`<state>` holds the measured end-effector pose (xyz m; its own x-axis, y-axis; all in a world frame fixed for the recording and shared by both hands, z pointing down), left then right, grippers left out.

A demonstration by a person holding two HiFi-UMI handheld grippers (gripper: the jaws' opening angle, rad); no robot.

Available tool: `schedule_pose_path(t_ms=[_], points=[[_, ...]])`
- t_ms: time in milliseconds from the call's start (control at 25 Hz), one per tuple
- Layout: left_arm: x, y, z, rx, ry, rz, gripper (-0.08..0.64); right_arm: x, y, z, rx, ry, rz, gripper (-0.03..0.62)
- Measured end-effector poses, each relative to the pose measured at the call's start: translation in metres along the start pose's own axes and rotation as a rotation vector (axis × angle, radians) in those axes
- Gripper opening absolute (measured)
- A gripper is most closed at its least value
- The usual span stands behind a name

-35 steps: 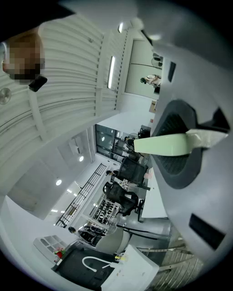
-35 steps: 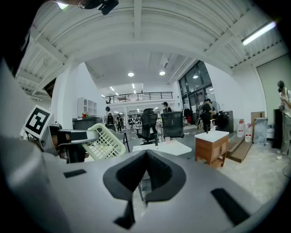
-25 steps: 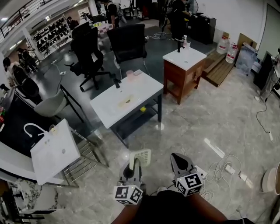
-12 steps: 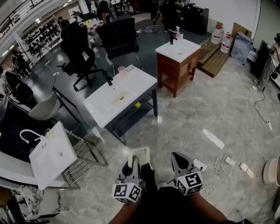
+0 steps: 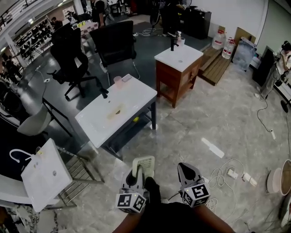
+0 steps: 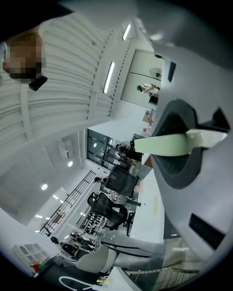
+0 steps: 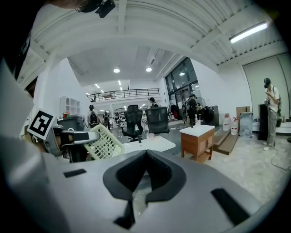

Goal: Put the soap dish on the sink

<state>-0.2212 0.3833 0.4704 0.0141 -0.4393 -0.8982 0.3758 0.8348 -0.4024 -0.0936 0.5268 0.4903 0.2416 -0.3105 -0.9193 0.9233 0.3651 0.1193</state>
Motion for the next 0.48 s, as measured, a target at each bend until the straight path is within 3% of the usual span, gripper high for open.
schedule_pose_path(t_ms=[280, 480], points=[[0.035, -0.053, 0.081, -0.015, -0.022, -0.016, 0.048, 0.047, 0.018, 0.096, -0.007, -0.009, -0.021, -0.002], [0.073, -0.108, 0.126, 0.036, 0.003, -0.026, 0.048, 0.085, 0.02, 0.157, 0.015, -0.014, -0.058, -0.002]])
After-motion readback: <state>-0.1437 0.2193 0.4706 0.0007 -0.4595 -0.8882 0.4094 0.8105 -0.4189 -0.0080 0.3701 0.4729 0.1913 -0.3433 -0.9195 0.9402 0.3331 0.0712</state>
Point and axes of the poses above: the fingertips, and each gripper's own axes: z forward along the fingers, y to its right, x out of its top, the point moved 2 cm from there along -z, backward along the fingers, and after that the axes turned 4 degrees about -y, right-handed, at the moved point
